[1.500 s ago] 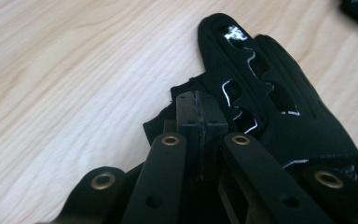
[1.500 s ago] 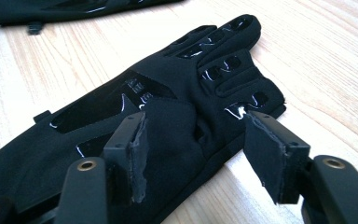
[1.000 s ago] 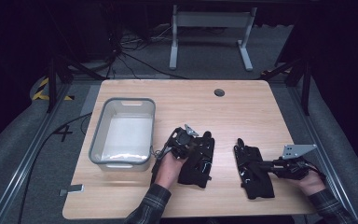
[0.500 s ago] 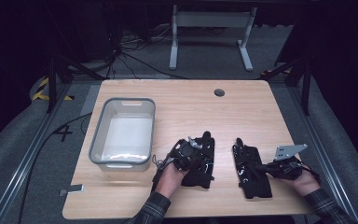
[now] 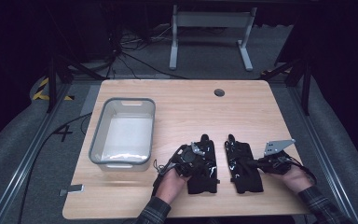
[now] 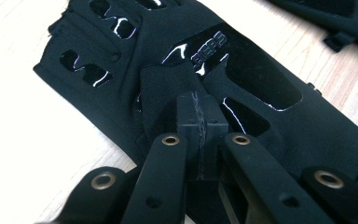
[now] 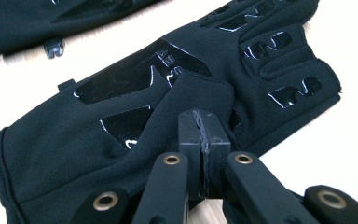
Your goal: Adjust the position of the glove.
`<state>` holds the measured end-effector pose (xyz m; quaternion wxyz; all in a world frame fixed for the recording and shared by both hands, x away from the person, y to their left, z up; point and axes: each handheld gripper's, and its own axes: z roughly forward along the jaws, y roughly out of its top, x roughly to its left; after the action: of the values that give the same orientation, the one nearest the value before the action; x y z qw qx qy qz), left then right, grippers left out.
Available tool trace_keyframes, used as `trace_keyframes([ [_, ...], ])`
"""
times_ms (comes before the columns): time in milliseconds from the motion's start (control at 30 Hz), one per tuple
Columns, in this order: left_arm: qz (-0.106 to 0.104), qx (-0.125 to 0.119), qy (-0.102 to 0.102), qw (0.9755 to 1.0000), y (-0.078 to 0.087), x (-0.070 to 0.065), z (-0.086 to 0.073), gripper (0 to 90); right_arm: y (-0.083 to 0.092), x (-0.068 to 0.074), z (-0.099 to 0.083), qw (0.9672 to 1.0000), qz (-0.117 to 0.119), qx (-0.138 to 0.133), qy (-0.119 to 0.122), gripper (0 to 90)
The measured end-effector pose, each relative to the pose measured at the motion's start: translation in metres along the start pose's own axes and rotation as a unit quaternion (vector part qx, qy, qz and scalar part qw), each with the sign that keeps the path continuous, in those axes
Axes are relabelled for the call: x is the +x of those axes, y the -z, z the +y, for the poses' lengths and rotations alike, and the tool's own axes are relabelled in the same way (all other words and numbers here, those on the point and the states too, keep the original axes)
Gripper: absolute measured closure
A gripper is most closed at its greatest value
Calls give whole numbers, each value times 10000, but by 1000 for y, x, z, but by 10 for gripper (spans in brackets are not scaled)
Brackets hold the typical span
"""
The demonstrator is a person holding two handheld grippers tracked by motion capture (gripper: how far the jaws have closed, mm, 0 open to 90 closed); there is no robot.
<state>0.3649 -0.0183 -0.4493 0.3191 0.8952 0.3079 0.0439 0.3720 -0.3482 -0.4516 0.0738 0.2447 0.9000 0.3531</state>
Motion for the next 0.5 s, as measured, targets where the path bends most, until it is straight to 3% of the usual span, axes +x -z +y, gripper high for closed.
trace_keyframes([
  [500,-88,-63,-252,9996,-11,-9,12,898,-9,4,10,9999,83,21,137,895],
])
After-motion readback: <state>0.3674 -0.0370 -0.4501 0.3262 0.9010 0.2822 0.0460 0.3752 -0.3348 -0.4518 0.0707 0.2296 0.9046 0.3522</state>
